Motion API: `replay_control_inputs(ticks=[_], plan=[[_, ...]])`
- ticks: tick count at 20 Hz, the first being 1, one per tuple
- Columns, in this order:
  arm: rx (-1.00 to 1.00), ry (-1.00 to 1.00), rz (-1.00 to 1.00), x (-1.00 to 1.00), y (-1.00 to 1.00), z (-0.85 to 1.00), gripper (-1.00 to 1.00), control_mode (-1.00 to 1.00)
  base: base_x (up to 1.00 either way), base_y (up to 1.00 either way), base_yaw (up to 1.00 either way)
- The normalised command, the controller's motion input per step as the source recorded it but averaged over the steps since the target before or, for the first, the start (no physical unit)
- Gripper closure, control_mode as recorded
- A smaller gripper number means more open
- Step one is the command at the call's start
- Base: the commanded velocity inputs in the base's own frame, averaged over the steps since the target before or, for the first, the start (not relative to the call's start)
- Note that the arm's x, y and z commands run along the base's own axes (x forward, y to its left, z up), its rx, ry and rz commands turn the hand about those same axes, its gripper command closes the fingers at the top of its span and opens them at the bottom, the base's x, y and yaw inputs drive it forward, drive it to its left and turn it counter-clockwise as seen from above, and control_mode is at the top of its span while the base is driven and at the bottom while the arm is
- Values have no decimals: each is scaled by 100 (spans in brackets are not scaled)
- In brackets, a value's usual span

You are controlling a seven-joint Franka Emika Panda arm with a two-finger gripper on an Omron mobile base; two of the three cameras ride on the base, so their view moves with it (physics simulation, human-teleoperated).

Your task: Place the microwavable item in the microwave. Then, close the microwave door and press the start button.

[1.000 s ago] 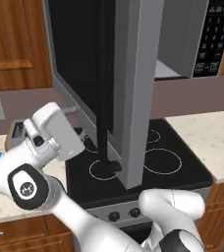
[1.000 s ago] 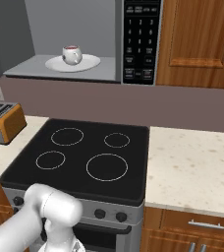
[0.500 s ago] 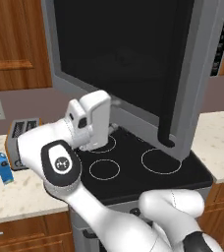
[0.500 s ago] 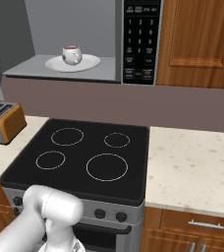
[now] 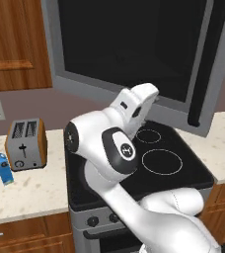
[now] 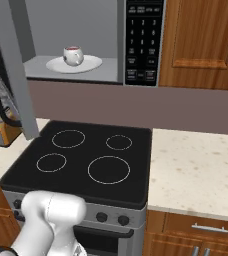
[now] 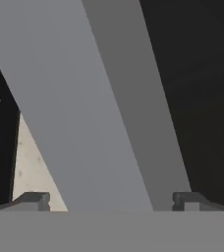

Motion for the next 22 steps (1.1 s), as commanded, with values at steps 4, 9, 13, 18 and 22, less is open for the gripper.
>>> replay_control_inputs(ticks=[4, 9, 13, 18, 22], plan=[[4, 0, 24, 10, -49, 16, -100, -100, 0, 0, 0], [5, 0, 42, 28, -34, 1, -100, -100, 0, 0, 0], [5, 1, 46, 55, -8, 4, -100, -100, 0, 0, 0], [2, 14, 35, 63, 0, 13, -100, -100, 0, 0, 0], [0, 26, 21, 65, 0, 19, -100, -100, 0, 0, 0]])
